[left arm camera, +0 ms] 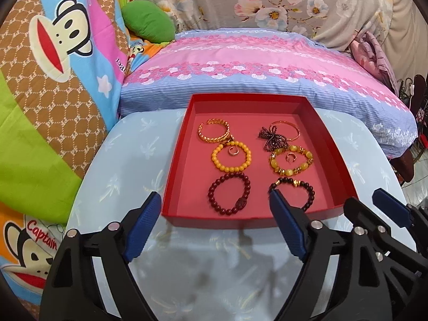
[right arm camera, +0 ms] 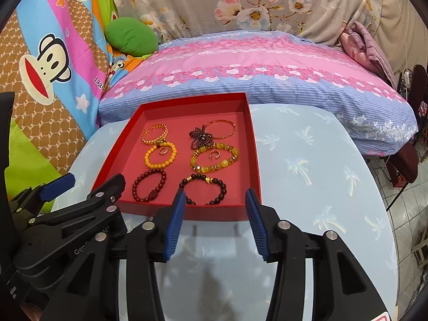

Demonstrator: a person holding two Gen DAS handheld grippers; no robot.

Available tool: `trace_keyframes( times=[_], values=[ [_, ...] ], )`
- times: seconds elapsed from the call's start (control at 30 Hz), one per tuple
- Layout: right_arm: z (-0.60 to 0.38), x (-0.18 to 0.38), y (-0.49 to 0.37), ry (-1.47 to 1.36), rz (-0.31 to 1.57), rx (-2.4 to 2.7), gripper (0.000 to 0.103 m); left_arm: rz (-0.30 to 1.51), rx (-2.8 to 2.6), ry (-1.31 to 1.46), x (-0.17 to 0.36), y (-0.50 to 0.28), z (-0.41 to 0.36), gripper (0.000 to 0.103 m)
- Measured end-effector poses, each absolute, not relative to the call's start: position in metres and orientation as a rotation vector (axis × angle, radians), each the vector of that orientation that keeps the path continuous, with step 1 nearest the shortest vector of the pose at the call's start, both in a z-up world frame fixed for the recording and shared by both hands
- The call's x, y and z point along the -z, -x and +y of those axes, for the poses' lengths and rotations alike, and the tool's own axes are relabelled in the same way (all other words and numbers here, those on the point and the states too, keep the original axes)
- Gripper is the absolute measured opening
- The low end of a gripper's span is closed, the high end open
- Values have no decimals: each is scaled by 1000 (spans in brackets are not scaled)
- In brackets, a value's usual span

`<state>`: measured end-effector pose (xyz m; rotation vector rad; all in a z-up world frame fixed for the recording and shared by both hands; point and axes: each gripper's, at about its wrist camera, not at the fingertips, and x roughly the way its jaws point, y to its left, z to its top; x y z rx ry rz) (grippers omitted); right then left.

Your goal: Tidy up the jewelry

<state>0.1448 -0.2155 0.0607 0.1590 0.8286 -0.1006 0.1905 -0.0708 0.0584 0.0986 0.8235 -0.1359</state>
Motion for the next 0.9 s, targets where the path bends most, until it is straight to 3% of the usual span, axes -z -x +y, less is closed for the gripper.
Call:
trace_keyframes(
  times=[0.13,0.4,0.83,0.9],
  values=[
    [-214,-60,-133,-145,828,112,57,831,118,-86,-56,-180,-63,89],
    [-215,-53,-118,-117,842,149,80,859,95,-74,-45,-166,-54,92],
    [-215,-44,-105,-127,861,162,86,885,84,-92,-34,-153,-52,93],
    [-215,-44,-105,-130,861,160,92,880,76,-98,-33,-152,-52,93]
  ],
)
